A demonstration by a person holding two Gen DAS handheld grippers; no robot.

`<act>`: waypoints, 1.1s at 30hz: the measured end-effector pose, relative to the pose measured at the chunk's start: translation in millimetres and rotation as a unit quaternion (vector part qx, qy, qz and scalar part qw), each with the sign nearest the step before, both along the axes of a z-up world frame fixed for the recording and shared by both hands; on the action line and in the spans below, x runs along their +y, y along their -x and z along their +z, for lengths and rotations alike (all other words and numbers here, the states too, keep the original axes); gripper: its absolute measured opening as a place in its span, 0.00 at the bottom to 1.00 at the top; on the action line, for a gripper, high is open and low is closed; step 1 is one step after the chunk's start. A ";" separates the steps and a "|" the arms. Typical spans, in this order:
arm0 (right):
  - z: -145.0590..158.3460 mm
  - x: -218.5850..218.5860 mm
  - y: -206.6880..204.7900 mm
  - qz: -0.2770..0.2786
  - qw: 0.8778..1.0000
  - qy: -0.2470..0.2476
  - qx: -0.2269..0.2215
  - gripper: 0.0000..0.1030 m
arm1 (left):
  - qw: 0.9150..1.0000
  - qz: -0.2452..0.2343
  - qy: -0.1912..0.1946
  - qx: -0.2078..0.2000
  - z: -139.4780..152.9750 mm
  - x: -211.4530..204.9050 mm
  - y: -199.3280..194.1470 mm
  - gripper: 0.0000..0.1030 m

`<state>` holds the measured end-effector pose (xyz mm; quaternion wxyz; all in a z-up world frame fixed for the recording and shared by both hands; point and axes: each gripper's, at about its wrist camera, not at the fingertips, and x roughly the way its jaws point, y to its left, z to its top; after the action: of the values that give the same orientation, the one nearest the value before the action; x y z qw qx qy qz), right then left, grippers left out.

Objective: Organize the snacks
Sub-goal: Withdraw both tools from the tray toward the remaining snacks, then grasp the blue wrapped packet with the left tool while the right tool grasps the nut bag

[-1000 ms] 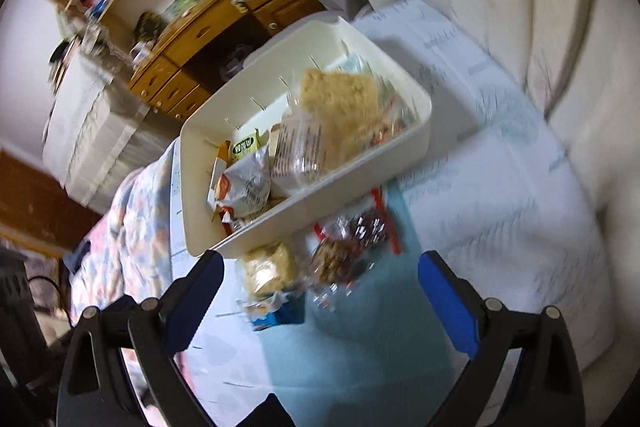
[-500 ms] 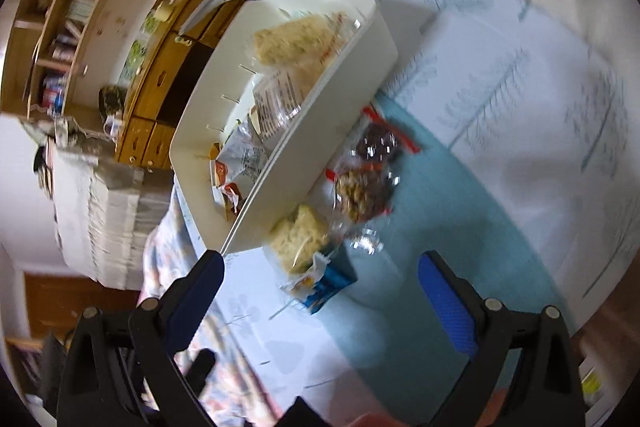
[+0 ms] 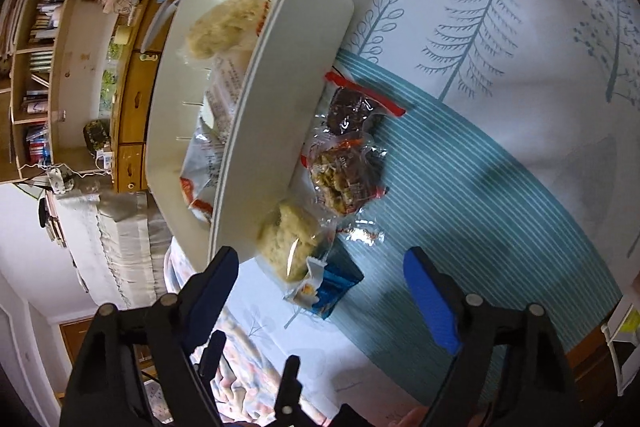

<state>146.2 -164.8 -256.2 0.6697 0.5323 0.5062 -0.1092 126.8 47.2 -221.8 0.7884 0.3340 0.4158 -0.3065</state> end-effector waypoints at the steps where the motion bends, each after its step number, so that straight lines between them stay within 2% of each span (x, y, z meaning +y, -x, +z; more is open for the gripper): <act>1: -2.8 0.1 -3.0 0.004 1.000 0.001 0.004 0.81 | 1.000 -0.001 -0.004 0.003 -4.5 -1.5 -0.2 0.74; 4: -13.9 0.4 -12.7 0.017 1.000 0.003 0.014 0.75 | 1.000 0.000 -0.012 0.009 -17.5 -6.3 -3.7 0.74; 8: -25.7 0.1 -24.0 0.031 0.999 0.006 0.023 0.71 | 0.999 -0.002 -0.038 0.016 -36.0 -16.3 -7.1 0.74; 13: -33.6 3.8 -38.2 0.059 0.997 0.021 0.038 0.64 | 0.998 -0.004 -0.050 0.031 -51.2 -25.7 -11.3 0.74; 16: -36.0 5.9 -47.8 0.077 0.996 0.034 0.042 0.60 | 0.997 -0.002 -0.059 0.041 -59.2 -30.4 -13.9 0.70; 21: -37.8 11.6 -63.3 0.101 0.992 0.056 0.051 0.57 | 0.997 0.006 -0.060 0.053 -66.0 -33.8 -18.1 0.69; 26: -38.2 17.5 -75.4 0.122 0.988 0.077 0.061 0.57 | 0.996 0.016 -0.047 0.068 -65.8 -34.3 -26.6 0.65; 28: -38.1 20.7 -81.5 0.129 0.985 0.087 0.067 0.55 | 0.996 0.017 -0.041 0.076 -65.8 -34.8 -31.8 0.58; 33: -38.0 29.4 -90.8 0.150 0.980 0.109 0.076 0.53 | 0.995 0.026 -0.025 0.096 -66.5 -35.8 -38.0 0.50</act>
<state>237.0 -135.4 -294.1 0.6921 0.3643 0.6146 -0.1027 164.8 11.4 -288.3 0.7440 0.3117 0.5056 -0.3060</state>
